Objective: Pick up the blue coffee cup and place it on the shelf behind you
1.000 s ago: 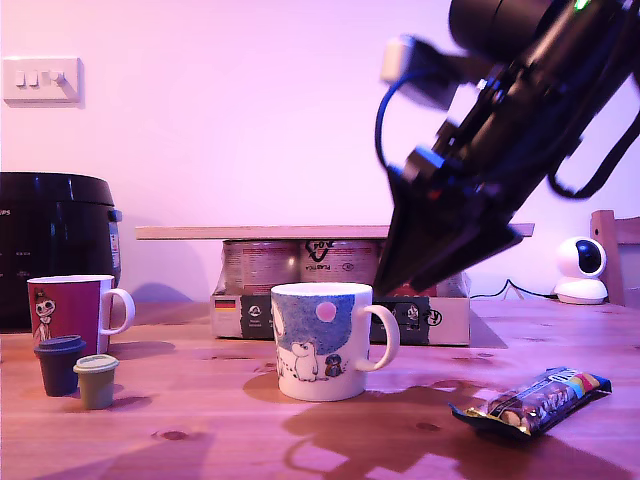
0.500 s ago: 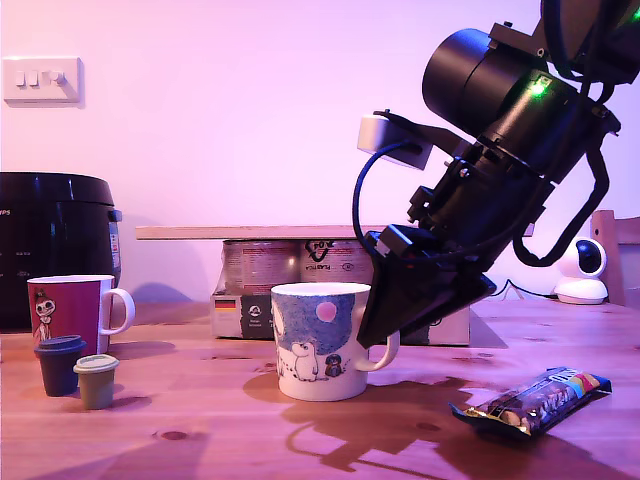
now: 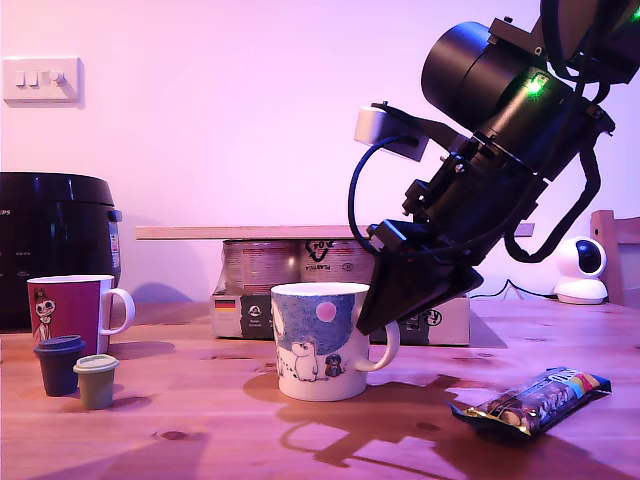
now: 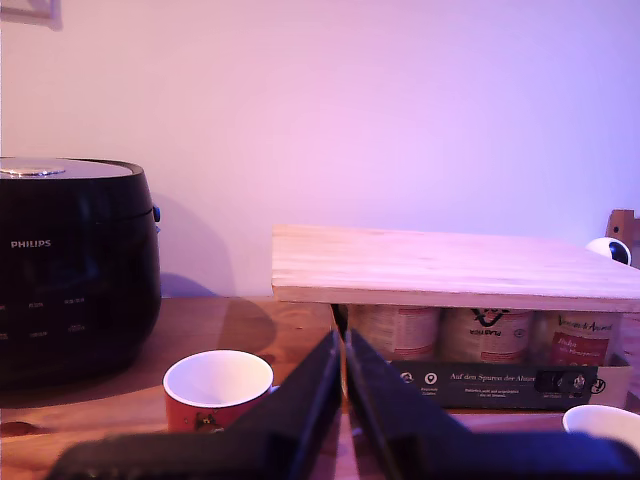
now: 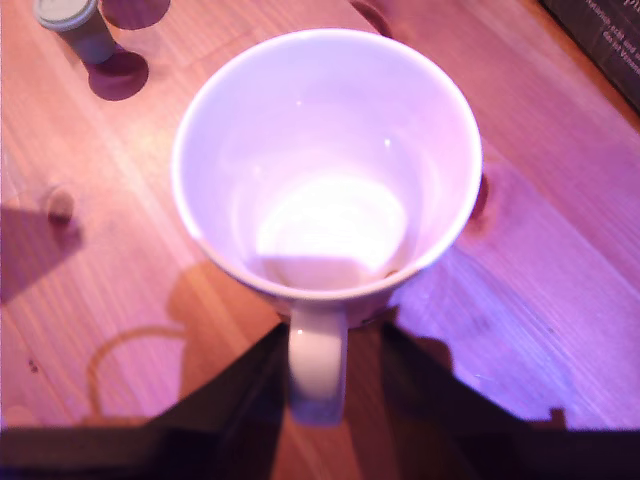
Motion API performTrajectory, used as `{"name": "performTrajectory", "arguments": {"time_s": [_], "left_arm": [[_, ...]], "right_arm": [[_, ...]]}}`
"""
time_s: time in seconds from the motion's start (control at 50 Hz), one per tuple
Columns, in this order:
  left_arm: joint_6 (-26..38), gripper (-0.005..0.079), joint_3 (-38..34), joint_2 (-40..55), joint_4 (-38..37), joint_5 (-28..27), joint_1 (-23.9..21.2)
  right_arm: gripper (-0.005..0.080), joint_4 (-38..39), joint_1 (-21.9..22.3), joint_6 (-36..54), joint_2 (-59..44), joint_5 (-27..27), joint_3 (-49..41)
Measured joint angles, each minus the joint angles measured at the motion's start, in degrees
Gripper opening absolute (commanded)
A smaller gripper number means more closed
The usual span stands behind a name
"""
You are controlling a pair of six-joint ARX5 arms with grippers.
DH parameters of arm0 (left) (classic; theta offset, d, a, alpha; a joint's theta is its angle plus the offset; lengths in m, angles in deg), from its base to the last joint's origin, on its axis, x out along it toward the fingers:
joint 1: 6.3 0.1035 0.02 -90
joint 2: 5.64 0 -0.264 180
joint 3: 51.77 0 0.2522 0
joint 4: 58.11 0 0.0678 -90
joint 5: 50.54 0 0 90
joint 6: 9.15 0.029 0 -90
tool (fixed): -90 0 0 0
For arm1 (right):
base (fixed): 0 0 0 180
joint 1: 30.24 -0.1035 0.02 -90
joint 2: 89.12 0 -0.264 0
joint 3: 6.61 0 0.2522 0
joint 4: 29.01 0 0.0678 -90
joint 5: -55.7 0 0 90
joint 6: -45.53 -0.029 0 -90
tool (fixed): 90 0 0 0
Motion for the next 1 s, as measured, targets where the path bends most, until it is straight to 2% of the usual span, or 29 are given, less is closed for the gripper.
{"name": "performTrajectory", "arguments": {"time_s": [0.1,0.2,0.64,1.0], "left_arm": [[0.0,-0.0021,0.0,0.0,0.0,0.0,0.0],[0.0,-0.0021,0.0,0.0,0.0,0.0,0.0],[0.0,-0.0021,0.0,0.0,0.0,0.02,0.0],[0.0,-0.0021,0.0,0.0,-0.09,0.02,0.0]], "right_arm": [[0.0096,0.0,0.0,0.02,0.0,0.02,0.0],[-0.0015,0.02,0.0,0.07,0.0,0.15,0.0],[-0.0013,-0.15,0.0,0.07,0.0,0.22,0.2],[-0.0013,-3.78,0.0,0.07,-0.04,0.09,6.56]]}}
